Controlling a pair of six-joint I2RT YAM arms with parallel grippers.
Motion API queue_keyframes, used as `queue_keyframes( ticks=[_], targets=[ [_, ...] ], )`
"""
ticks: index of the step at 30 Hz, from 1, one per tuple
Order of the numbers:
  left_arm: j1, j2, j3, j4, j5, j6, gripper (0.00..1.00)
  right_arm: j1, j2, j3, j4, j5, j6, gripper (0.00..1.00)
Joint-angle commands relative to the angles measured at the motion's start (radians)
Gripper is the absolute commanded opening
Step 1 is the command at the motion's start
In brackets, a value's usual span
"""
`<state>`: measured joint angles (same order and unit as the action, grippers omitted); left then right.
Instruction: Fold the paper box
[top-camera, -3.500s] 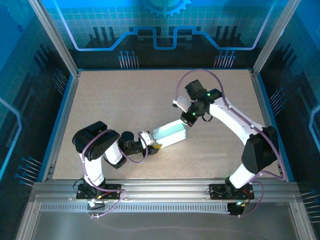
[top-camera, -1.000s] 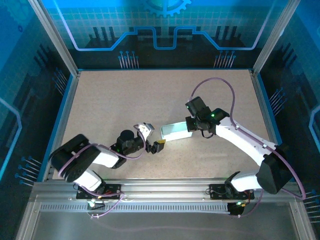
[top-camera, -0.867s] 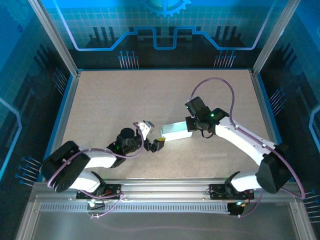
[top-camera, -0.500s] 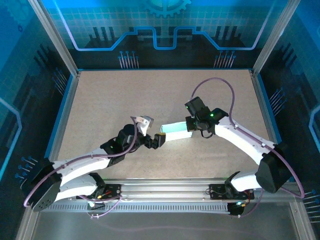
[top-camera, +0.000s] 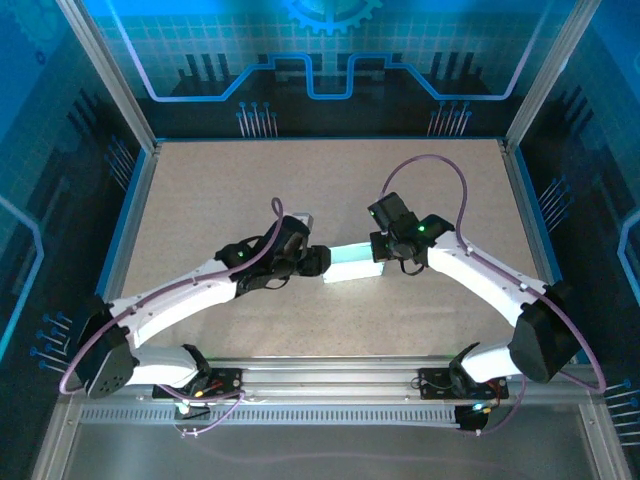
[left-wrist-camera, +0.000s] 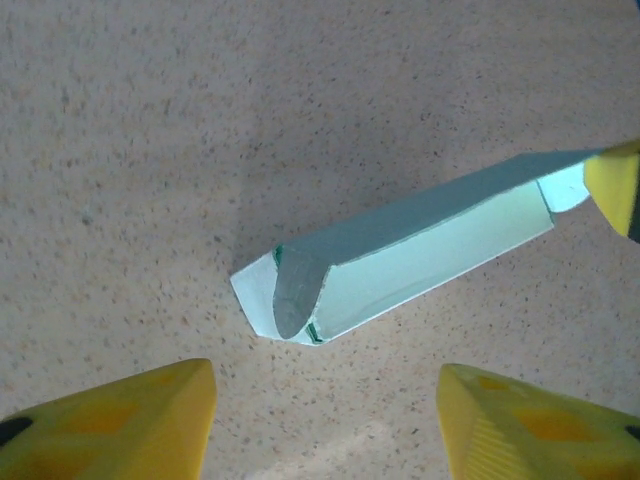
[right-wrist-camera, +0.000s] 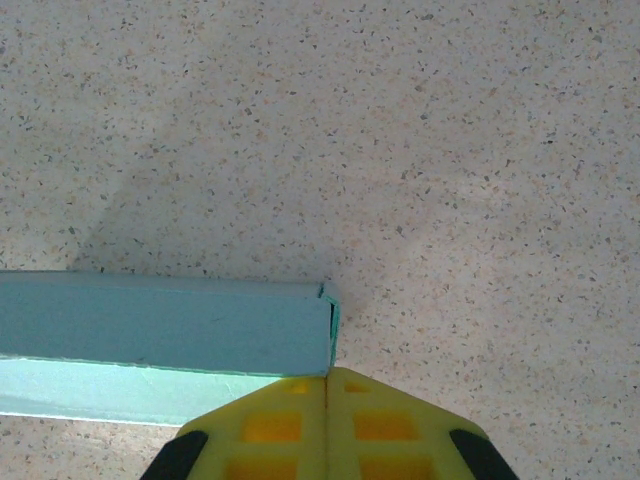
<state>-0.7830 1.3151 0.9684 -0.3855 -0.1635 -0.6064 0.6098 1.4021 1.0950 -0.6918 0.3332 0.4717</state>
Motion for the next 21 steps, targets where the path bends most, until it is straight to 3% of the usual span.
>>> queue_keyframes(
  ticks=[1, 10, 21],
  targets=[
    [-0.007, 0.052, 0.074, -0.124, 0.004, -0.025, 0.52, 0.016, 0.014, 0.031, -0.017, 0.001, 0.012, 0.0],
    [0.018, 0.17, 0.159, -0.154, 0.003, -0.013, 0.32, 0.014, 0.009, 0.039, -0.021, -0.011, 0.007, 0.0],
    [0.031, 0.202, 0.173, -0.112, 0.043, -0.038, 0.2, 0.015, 0.018, 0.034, -0.024, -0.02, 0.003, 0.0]
  ],
)
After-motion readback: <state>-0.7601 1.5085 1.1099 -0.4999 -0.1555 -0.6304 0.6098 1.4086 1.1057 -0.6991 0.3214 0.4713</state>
